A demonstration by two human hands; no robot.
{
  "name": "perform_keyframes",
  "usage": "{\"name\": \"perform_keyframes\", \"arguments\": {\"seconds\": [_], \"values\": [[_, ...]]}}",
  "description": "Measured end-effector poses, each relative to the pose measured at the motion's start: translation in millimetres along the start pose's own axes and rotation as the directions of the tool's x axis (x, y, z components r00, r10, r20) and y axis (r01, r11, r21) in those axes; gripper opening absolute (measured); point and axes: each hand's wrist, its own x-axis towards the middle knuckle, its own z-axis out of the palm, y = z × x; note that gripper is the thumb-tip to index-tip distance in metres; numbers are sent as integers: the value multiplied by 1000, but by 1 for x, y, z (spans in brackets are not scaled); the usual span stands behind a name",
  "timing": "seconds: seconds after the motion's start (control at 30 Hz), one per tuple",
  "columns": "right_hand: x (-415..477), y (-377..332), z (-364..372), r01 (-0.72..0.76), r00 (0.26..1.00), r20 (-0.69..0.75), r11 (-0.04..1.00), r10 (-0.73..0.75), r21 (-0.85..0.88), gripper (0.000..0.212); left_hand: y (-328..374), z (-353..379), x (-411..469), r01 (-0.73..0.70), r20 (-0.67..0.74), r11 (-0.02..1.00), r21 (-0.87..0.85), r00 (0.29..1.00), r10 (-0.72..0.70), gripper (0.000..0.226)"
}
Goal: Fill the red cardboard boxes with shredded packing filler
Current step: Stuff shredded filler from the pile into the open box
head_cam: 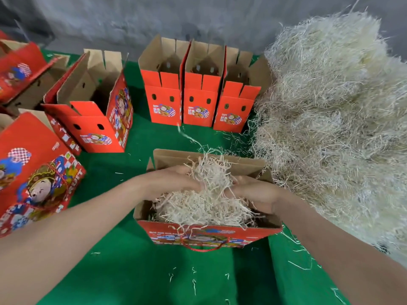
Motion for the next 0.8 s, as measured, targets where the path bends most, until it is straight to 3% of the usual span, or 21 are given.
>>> {"name": "perform_keyframes", "arguments": {"seconds": [0.07, 0.17, 0.27, 0.33, 0.37, 0.43, 0.5, 0.53, 0.6, 0.67, 0.8], "values": [[4, 3, 0, -30, 996, -90, 1000, 30, -2, 64, -1, 7, 8, -33, -126, 979, 204, 990, 59, 80], [2, 11, -8, -80, 960, -278, 971, 14, -227, 58, -10, -4, 8, 17, -206, 789, 615, 968, 140, 26], [-9, 18, -18, -119, 943, -333, 946, 13, -300, 56, -17, -22, 0, 135, -247, 621, 772, 964, 98, 26], [-13, 20, -23, -113, 963, -263, 968, 51, -226, 42, -17, -26, -1, 128, -231, 568, 813, 966, 113, 20], [-14, 19, -23, -92, 979, -195, 987, 65, -134, 33, -14, -25, 0, 102, -205, 593, 799, 973, 109, 24], [-8, 13, -18, -51, 994, -98, 999, 50, -13, 46, -6, -18, 6, 23, -129, 758, 652, 988, 81, 35], [4, 7, -10, -83, 993, -96, 993, 75, -82, 59, 6, -8, 16, -69, -41, 874, 482, 994, 101, 36], [11, 6, -6, -123, 988, -117, 975, 103, -184, 55, 11, -2, 22, -108, -3, 863, 493, 992, 126, 33], [21, 4, -6, -168, 983, -147, 848, 108, -502, 20, 11, 1, 34, -112, 28, 710, 695, 991, 129, 13], [27, 5, -10, -195, 980, -176, 640, 95, -743, 14, 3, -2, 43, -20, -8, 517, 856, 999, 52, 18], [45, 13, -11, -223, 971, -154, 467, 181, -856, 13, -9, -4, 63, -14, 41, 329, 944, 996, -77, 26]]}}
